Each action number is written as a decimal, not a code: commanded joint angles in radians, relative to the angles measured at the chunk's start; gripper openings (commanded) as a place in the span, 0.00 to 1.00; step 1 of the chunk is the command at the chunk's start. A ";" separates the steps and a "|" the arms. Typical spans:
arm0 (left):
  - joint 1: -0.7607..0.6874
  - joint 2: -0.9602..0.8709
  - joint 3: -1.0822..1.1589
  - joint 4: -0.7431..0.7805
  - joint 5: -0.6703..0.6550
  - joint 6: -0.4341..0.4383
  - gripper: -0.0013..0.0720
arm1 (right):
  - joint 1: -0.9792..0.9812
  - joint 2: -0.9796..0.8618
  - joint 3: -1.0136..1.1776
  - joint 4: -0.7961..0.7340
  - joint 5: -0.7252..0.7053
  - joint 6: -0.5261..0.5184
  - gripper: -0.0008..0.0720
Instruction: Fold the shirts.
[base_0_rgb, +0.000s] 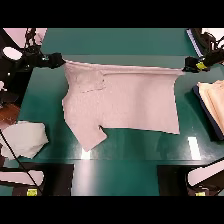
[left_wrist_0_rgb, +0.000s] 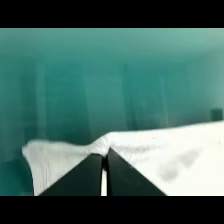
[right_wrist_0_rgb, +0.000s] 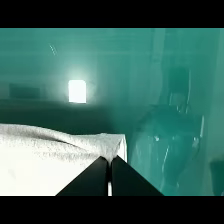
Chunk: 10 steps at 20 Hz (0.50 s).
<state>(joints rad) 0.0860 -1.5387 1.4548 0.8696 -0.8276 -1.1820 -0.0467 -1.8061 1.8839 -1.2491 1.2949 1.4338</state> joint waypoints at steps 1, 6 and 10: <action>0.001 -0.006 0.000 0.108 -0.177 0.043 0.05 | 0.003 -0.002 -0.046 -0.008 0.071 -0.029 0.02; 0.001 -0.006 -0.130 0.203 -0.175 0.028 0.05 | 0.029 0.053 -0.240 -0.007 0.017 -0.029 0.02; 0.001 -0.006 -0.146 0.201 -0.105 -0.061 0.44 | 0.040 0.074 -0.297 0.045 -0.007 -0.029 0.19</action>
<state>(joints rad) 0.0864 -1.5444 1.3289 1.0534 -0.9638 -1.1816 -0.0143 -1.7477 1.6337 -1.2446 1.3052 1.4067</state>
